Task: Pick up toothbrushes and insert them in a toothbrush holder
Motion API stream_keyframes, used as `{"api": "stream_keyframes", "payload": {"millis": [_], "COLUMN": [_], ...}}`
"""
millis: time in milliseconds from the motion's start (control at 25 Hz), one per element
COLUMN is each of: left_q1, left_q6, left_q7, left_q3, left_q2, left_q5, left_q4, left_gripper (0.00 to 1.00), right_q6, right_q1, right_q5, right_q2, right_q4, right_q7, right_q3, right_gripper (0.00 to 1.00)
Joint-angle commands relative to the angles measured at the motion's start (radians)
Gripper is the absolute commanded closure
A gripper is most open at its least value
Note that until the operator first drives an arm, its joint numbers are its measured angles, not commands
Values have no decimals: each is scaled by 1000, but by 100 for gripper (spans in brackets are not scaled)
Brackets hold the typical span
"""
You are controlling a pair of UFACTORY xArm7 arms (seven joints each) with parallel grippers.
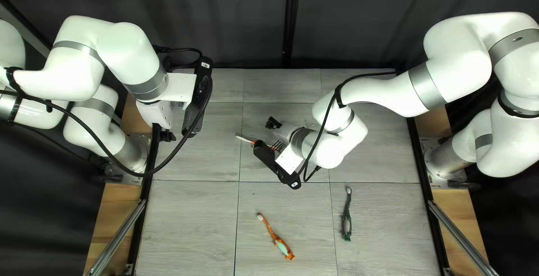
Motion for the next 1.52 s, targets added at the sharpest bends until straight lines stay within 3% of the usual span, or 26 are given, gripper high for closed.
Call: {"api": "stream_keyframes", "payload": {"millis": [40, 440, 640, 840, 960, 1080, 1360, 1520], "left_q1": [0, 0, 0, 0, 0, 0, 0, 0], "left_q6": [0, 0, 0, 0, 0, 0, 0, 0], "left_q7": [0, 0, 0, 0, 0, 0, 0, 0], "left_q3": [0, 0, 0, 0, 0, 0, 0, 0], "left_q2": [0, 0, 0, 0, 0, 0, 0, 0], "left_q5": [0, 0, 0, 0, 0, 0, 0, 0], "left_q4": [0, 0, 0, 0, 0, 0, 0, 0], "left_gripper": [0, 0, 0, 0, 0, 0, 0, 0], "right_q6": [-4, 3, 19, 149, 201, 224, 177, 177], "right_q1": [-3, -20, -17, -15, -11, 1, 1, 1], "right_q5": [-1, 34, 108, 440, 651, 772, 868, 868], "right_q2": [8, 36, -25, -98, -213, -297, -329, -329], "right_q4": [11, 73, 45, 84, 42, -15, -99, -99], "right_q7": [-7, -88, -130, -297, -394, -462, -482, -482], "right_q3": [-2, -3, 28, 106, 128, 131, 125, 125], "right_gripper": [0, 0, 0, 0, 0, 0, 0, 0]}}
